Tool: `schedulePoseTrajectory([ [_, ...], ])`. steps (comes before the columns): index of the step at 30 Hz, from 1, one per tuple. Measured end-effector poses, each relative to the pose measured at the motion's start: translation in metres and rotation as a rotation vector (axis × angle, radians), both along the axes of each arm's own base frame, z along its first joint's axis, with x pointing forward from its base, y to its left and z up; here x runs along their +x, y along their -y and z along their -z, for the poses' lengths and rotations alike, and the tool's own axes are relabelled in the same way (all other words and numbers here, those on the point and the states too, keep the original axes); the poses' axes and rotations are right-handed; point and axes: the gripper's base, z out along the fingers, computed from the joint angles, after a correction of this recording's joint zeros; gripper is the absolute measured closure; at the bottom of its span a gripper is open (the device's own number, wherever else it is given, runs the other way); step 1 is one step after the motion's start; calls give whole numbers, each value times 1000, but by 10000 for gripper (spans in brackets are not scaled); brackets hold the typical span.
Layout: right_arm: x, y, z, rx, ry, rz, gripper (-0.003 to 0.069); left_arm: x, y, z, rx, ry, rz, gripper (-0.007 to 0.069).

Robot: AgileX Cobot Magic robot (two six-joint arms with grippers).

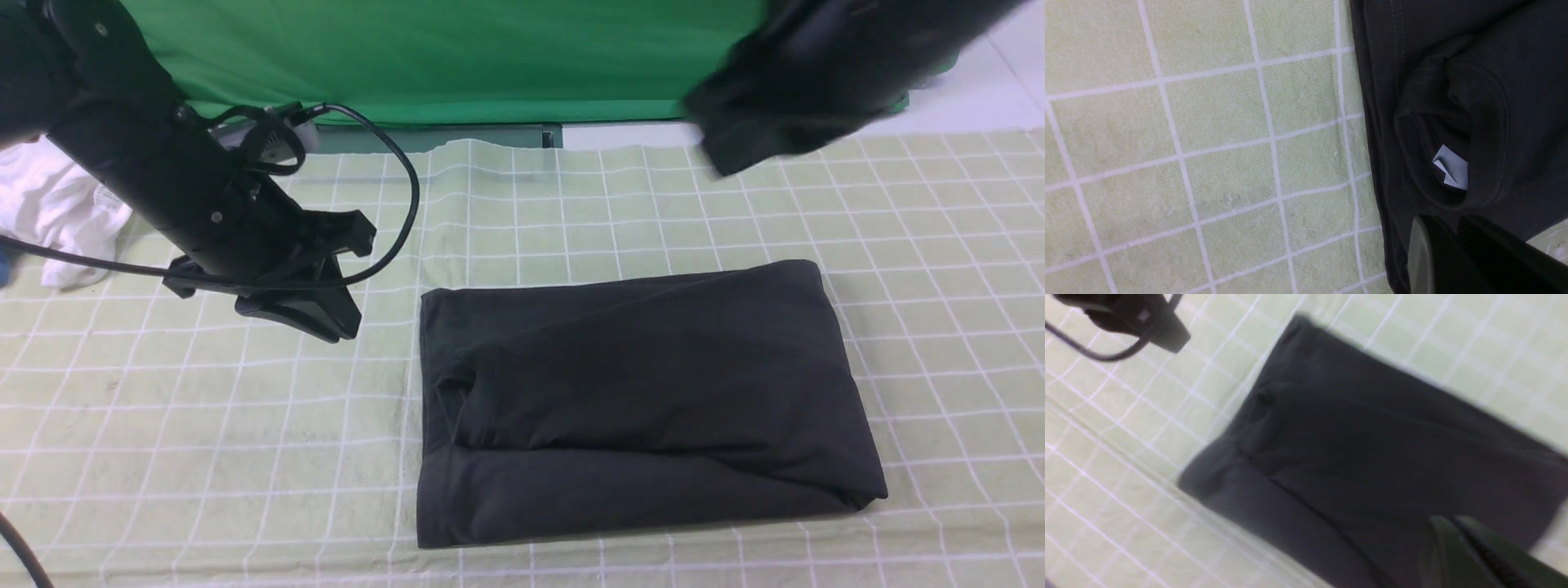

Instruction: Fold a long-sleeved shirt over a green coffee tablecloth.

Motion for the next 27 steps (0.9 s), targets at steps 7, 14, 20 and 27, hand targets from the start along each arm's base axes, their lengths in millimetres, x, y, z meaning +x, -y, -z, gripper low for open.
schedulePoseTrajectory([
  [7, -92, 80, -29, 1, 233, 71, 653, 1, -1, 0, 12, 8, 2, 542],
  [14, -151, 121, 20, 165, 474, 86, 631, 2, -2, 0, 20, 22, -2, 536],
  [20, -157, 121, 103, 300, 663, 52, 629, 2, -2, 1, 24, 22, 0, 531],
  [27, -153, 117, 142, 364, 679, 59, 620, 1, -3, 1, 39, 16, 8, 520],
])
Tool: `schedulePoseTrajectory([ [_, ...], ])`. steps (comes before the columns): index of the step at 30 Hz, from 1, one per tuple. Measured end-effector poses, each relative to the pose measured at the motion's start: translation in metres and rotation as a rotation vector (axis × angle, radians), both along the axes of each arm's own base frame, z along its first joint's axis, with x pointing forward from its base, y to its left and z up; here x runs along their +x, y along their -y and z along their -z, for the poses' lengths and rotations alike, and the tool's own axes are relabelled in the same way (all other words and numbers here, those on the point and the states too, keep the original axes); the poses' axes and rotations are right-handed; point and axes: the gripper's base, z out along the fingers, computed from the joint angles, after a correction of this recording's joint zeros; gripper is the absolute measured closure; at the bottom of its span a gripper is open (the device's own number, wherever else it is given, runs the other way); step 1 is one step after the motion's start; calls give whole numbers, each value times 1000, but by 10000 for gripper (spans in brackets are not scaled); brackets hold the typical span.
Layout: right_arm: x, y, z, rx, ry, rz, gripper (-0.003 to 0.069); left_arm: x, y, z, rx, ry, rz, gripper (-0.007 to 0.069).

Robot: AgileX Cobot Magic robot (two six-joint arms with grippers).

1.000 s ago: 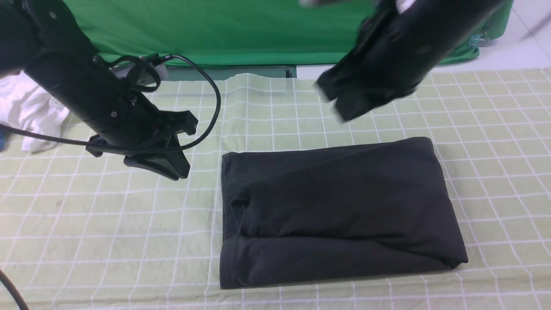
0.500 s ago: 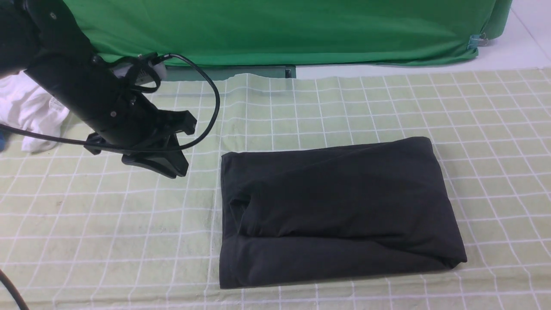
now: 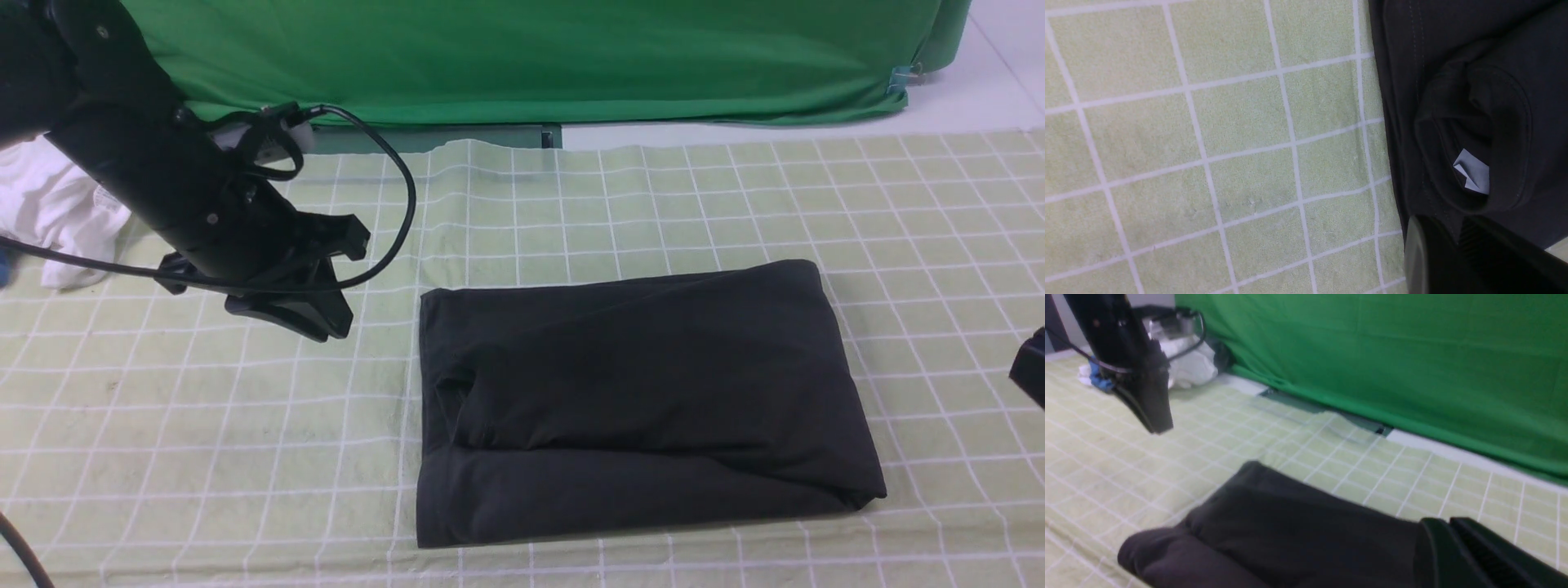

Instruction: Fold a long-sleeved shirt over a green coffee tablecloth.

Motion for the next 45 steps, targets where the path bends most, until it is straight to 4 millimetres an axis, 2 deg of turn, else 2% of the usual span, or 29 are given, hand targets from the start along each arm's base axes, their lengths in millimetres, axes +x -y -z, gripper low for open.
schedulePoseTrajectory([
  [8, 0, 0, 31, -43, -68, -1, 592, -4, 0, 1, 3, -40, 19, 515],
  [15, 0, 0, 42, -60, -93, -1, 571, -4, -3, 2, 35, -40, 30, 511],
  [21, -7, 5, 62, -67, -99, 6, 557, -5, -3, 2, 41, -46, 35, 503],
  [24, -11, 11, 71, -67, -87, 38, 552, -6, -3, 2, 41, -51, 37, 501],
  [30, -18, 35, 97, -82, -32, 266, 537, -6, -3, 2, 41, -53, 38, 496],
  [36, -22, 46, 105, -111, -27, 408, 537, -4, -3, 2, 41, -32, 28, 494],
  [41, -23, 49, 106, -114, -23, 445, 529, -2, -3, 0, 43, -7, 20, 494],
  [45, -26, 51, 105, -104, 5, 472, 513, -6, -4, -12, 42, 36, 17, 492],
])
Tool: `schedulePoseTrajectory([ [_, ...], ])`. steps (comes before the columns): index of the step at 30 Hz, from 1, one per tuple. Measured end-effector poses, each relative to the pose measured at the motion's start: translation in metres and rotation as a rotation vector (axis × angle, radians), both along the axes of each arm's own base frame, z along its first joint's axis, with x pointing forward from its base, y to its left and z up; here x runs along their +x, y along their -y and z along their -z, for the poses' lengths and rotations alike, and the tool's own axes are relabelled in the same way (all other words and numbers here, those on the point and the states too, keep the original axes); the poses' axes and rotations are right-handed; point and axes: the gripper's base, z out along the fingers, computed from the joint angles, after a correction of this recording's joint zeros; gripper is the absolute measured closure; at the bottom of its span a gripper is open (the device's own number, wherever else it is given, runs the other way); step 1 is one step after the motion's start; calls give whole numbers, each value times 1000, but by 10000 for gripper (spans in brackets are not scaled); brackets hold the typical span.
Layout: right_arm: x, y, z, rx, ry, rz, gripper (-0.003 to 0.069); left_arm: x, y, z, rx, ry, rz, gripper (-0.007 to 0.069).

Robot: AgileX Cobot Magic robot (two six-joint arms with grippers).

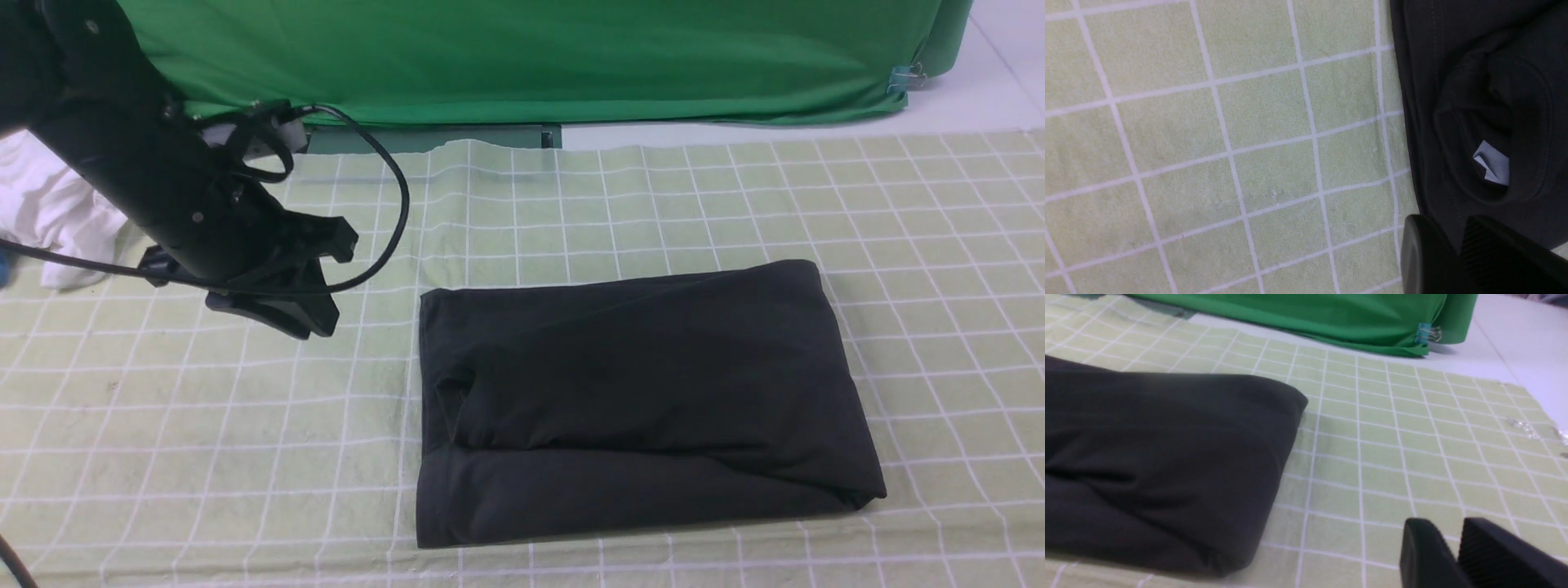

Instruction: Fold a long-sleeved shirt over a green coffee tablecloth.

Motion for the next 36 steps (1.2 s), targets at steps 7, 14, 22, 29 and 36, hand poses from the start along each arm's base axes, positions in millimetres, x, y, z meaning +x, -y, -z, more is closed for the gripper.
schedulePoseTrajectory([
  [7, -1, 5, -1, 3, 14, 90, 490, -18, -2, -40, 2, 147, 1, 488],
  [14, -1, 5, -1, 5, 13, 94, 467, -48, -6, -75, 35, 237, 57, 487],
  [22, -1, 5, -1, 8, 13, 94, 463, -103, -12, -126, 82, 424, 103, 487],
  [29, -1, 5, -1, 7, 13, 94, 444, -157, -15, -160, 83, 585, 99, 487],
  [36, -1, 5, -1, 6, 13, 94, 428, -223, -19, -143, 68, 712, 77, 484],
])
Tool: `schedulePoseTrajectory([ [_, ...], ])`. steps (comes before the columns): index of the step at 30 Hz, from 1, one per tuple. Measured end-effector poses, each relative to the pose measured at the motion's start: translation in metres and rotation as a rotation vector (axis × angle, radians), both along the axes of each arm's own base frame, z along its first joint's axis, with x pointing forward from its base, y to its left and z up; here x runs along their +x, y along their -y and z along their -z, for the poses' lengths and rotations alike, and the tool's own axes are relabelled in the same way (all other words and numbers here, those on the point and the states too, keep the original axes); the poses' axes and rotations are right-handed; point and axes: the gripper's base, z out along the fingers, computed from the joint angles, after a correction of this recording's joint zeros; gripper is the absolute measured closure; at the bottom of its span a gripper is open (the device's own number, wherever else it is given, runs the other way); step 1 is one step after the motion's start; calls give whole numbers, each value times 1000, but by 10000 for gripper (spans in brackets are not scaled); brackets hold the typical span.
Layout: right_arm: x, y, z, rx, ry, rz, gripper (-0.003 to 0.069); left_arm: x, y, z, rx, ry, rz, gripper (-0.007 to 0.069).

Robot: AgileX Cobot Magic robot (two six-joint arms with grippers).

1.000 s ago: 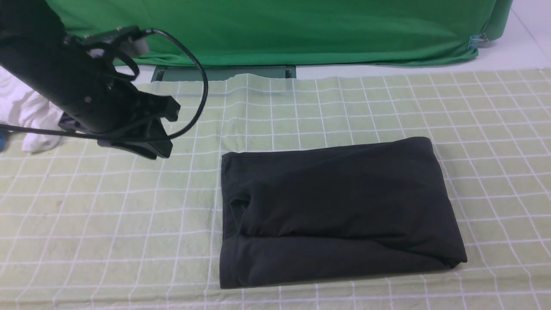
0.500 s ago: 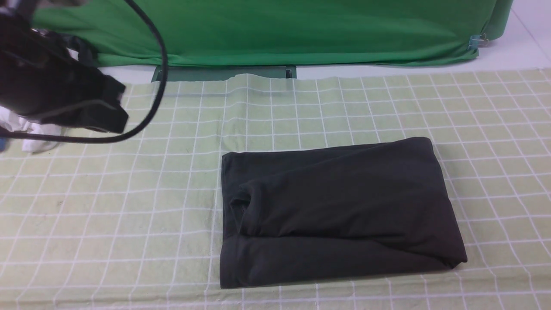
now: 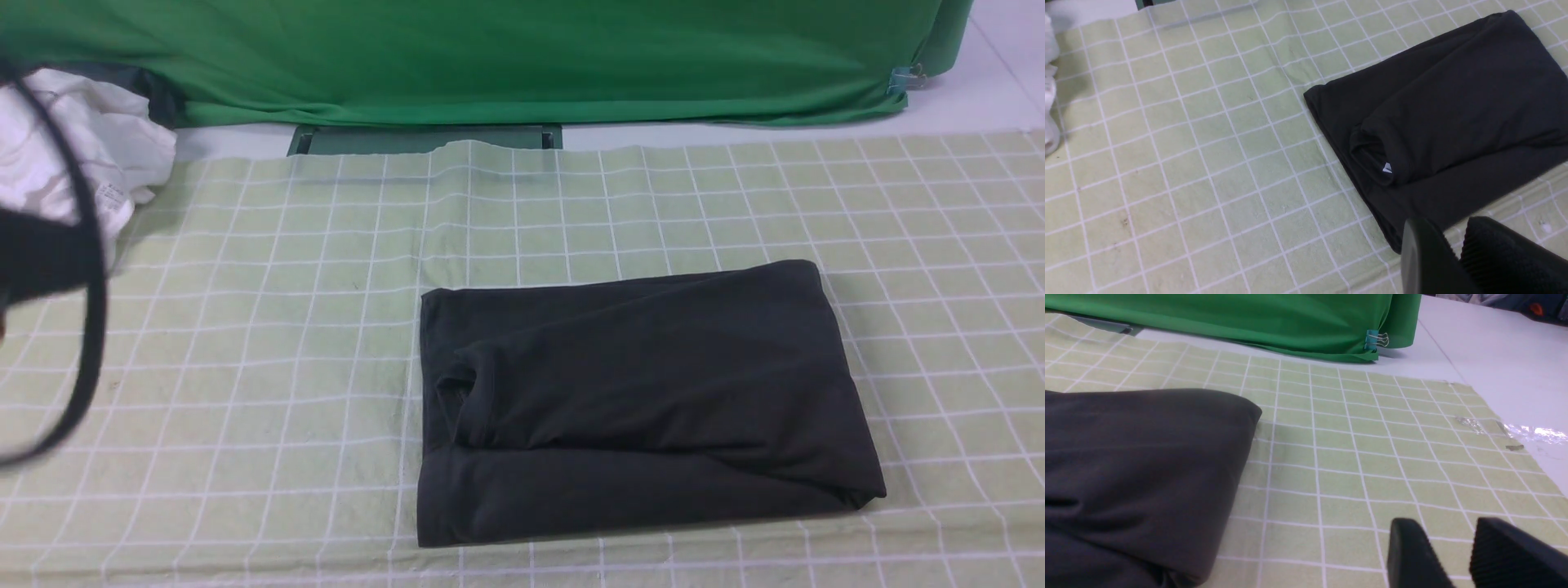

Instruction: Fold a long-sleeved shirt over a green coffee tablecloth.

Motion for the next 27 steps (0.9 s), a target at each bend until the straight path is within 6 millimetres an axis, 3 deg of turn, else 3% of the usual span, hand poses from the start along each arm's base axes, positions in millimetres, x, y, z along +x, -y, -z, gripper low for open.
schedulePoseTrajectory([
  [5, 0, 0, 0, 0, 0, 0, 424, -29, 5, 32, -117, 150, 25, 487],
  [10, 0, 0, 0, 0, 0, 0, 421, -39, 10, 63, -279, 362, 28, 589],
  [14, 0, 0, 0, 0, 0, 0, 421, -36, 5, 76, -331, 445, -45, 615],
  [20, 0, 0, 0, 0, 0, 0, 420, -34, 2, 82, -250, 455, -53, 612],
  [27, 0, 0, 0, 0, 0, 0, 419, -32, -6, 89, -18, 476, -48, 611],
])
